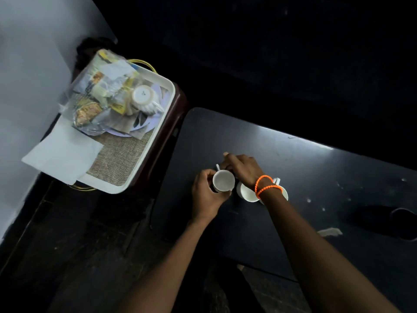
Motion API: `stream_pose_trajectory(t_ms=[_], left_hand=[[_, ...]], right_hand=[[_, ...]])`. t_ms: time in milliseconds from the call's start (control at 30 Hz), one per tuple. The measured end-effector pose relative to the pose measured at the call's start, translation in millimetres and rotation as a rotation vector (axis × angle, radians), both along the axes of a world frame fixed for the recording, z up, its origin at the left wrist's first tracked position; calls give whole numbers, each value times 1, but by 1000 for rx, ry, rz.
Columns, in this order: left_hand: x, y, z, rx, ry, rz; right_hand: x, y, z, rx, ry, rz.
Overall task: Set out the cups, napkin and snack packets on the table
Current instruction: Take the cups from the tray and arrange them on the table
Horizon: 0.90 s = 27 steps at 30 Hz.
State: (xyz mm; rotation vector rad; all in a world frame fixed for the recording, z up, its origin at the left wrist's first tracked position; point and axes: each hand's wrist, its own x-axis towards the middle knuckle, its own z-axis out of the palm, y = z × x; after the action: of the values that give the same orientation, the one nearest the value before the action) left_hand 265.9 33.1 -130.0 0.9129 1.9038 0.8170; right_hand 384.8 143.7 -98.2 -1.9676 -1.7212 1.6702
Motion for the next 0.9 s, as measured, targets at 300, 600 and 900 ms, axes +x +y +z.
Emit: stream_pose_trajectory(t_ms=[300,600,900], left_hand=[[26,-6,1,87,93,-47],[-37,11,18,5,196,-466],[-153,93,64,271,421,-55]], right_hand=[[22,-8,-3,42,-10,-5],[-1,18,11,120,31,-72],[-112,68,32,268,128,58]])
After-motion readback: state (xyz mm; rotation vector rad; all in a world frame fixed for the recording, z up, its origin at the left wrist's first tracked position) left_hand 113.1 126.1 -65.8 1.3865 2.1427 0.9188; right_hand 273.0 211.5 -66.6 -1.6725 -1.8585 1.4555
